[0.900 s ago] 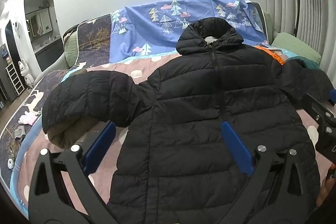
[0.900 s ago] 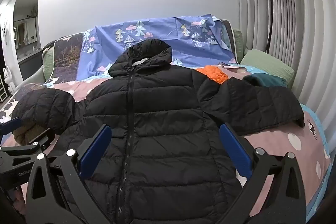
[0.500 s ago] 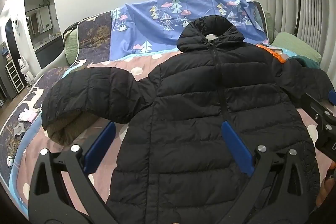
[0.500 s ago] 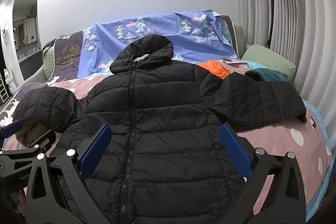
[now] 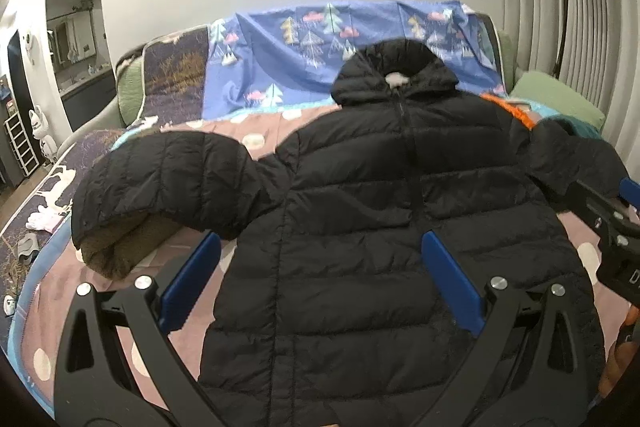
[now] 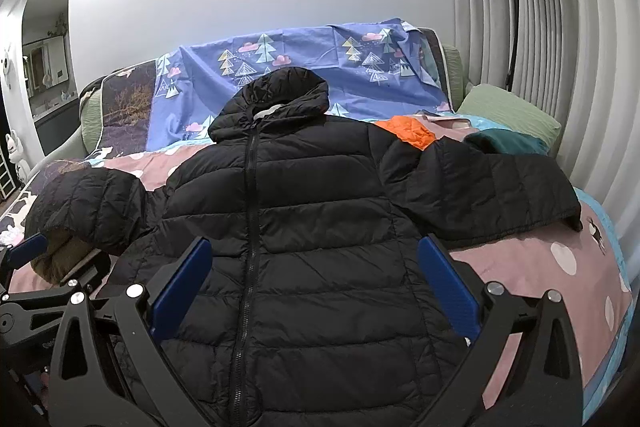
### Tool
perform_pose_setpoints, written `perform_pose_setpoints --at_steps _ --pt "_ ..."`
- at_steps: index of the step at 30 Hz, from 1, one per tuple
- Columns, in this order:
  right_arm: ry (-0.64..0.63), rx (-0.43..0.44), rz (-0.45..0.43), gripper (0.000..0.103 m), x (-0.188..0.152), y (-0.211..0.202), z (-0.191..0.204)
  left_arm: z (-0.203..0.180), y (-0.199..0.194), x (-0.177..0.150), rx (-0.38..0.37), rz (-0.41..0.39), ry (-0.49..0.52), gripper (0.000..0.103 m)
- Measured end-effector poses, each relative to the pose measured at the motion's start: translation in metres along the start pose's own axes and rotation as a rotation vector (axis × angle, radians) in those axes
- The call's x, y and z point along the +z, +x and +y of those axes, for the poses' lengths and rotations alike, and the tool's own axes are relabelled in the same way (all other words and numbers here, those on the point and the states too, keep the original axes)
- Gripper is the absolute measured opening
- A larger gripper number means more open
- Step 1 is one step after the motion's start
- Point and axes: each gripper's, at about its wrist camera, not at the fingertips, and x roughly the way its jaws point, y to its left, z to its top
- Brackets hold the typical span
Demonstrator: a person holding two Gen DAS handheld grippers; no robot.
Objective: Fold large clothes
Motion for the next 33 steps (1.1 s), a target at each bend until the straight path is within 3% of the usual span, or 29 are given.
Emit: perform_pose_setpoints --at_steps 3,8,16,33 --pt "0.001 0.001 0.002 0.102 0.000 0.000 0.000 0.004 -0.004 0.000 0.025 -0.038 -0.023 0.101" --pt "0.010 -0.005 0.004 0.102 0.000 -0.001 0.000 0.008 -0.001 -0.001 -0.035 0.001 -0.026 0.101" --pt "0.001 -0.004 0.002 0.102 -0.002 -0.001 0.003 0.008 0.000 -0.005 -0.067 0.026 -0.024 0.101" --pt "-0.004 0.000 0.026 0.102 -0.006 0.005 0.006 0.003 0.006 -0.010 -0.077 0.046 0.009 0.101"
